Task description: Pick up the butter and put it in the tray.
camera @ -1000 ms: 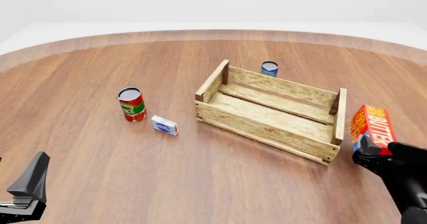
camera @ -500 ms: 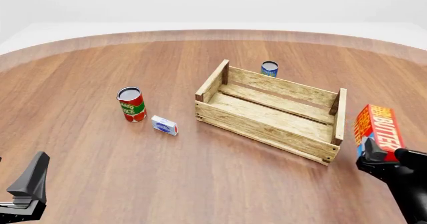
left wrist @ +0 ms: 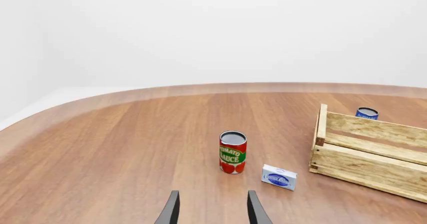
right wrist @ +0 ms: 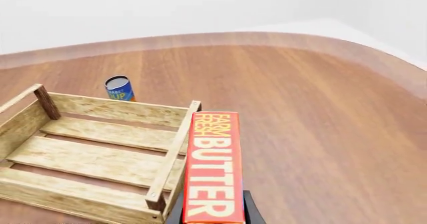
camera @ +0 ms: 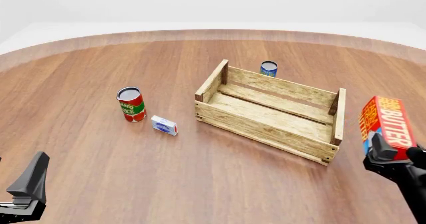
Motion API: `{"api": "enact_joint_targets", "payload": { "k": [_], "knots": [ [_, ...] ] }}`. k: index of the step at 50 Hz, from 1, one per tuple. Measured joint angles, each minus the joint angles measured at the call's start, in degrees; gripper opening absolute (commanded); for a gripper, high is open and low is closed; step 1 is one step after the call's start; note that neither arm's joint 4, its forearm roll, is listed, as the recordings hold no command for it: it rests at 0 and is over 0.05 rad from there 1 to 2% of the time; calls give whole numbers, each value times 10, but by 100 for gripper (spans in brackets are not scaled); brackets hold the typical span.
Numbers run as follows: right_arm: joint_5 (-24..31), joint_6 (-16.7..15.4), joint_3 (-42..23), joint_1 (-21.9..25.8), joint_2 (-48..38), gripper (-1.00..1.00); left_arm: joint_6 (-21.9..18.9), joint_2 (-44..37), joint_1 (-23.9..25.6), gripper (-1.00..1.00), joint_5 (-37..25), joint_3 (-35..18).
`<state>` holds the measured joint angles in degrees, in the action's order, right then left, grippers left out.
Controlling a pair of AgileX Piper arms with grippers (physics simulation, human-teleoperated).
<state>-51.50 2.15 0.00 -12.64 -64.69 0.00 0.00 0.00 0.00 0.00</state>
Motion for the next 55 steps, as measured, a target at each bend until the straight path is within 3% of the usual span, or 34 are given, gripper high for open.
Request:
{"api": "enact_joint_targets", "payload": {
  "k": [35, 55],
  "knots": [
    [259, -12, -63, 25, 226, -100, 0, 0, 0, 100, 0, 0],
    [348, -15, -110, 55, 277, -100, 0, 0, 0, 100, 0, 0]
  ]
}}
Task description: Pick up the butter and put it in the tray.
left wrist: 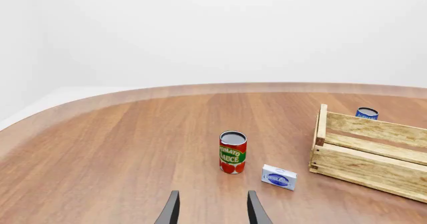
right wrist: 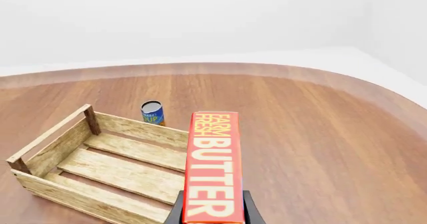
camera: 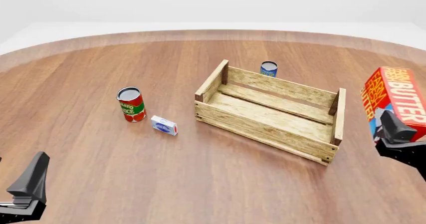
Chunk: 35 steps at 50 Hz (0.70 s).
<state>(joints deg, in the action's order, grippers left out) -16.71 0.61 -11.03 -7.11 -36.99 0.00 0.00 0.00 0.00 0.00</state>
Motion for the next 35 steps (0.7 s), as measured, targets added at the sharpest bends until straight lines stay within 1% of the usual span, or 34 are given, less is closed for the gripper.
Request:
{"api": "enact_joint_targets", "payload": {
  "k": [13, 25, 35],
  "knots": [
    [38, -8, -36, 36, 5, -100, 0, 0, 0, 100, 0, 0],
    [46, -16, -63, 68, -19, -100, 0, 0, 0, 100, 0, 0],
    [41, -23, -86, 88, -52, -100, 0, 0, 0, 100, 0, 0]
  ]
}}
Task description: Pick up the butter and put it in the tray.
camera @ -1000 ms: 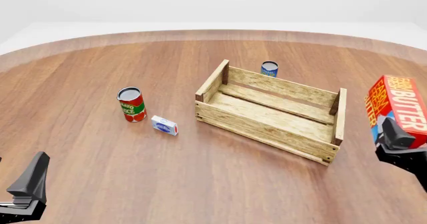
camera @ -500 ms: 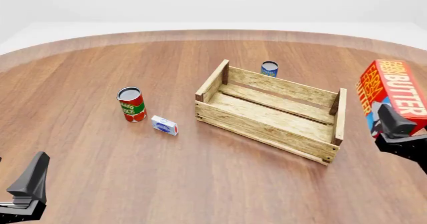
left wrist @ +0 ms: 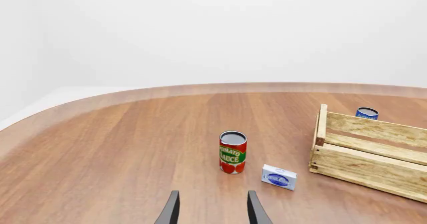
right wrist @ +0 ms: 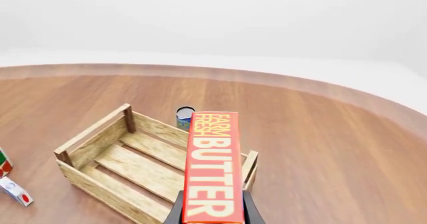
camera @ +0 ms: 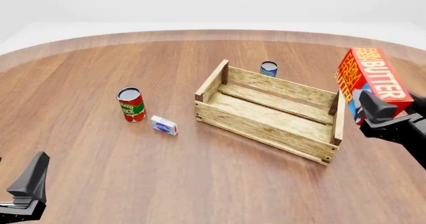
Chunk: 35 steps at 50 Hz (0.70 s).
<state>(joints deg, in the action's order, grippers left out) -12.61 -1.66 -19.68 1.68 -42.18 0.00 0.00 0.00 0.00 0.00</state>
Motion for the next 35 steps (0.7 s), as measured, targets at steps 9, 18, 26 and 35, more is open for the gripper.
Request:
{"api": "enact_joint_targets", "payload": {
  "k": [9, 18, 26, 35],
  "knots": [
    [-12, -4, -20, 14, -38, -100, 0, 0, 0, 100, 0, 0],
    [-24, -5, -37, 26, -72, -100, 0, 0, 0, 100, 0, 0],
    [-35, -4, -51, 39, -102, -100, 0, 0, 0, 100, 0, 0],
    [-47, -1, -67, 53, -136, -100, 0, 0, 0, 100, 0, 0]
  ]
}}
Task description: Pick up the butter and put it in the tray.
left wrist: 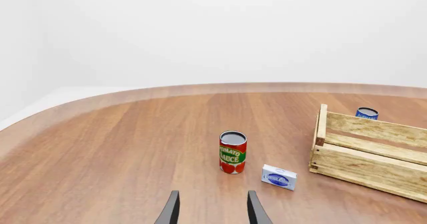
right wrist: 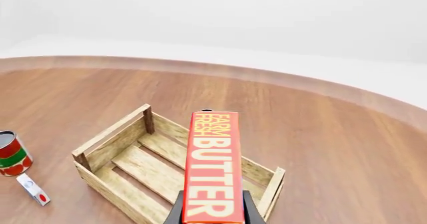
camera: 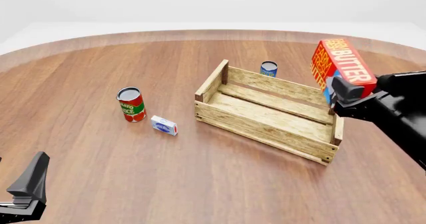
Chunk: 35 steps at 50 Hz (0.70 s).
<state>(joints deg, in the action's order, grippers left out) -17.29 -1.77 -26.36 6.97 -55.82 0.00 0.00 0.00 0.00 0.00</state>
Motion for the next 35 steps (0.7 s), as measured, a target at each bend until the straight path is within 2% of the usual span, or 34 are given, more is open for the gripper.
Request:
{"api": "enact_joint_targets", "payload": {
  "k": [35],
  "knots": [
    [-17, 4, -60, 32, -106, -100, 0, 0, 0, 100, 0, 0]
  ]
}}
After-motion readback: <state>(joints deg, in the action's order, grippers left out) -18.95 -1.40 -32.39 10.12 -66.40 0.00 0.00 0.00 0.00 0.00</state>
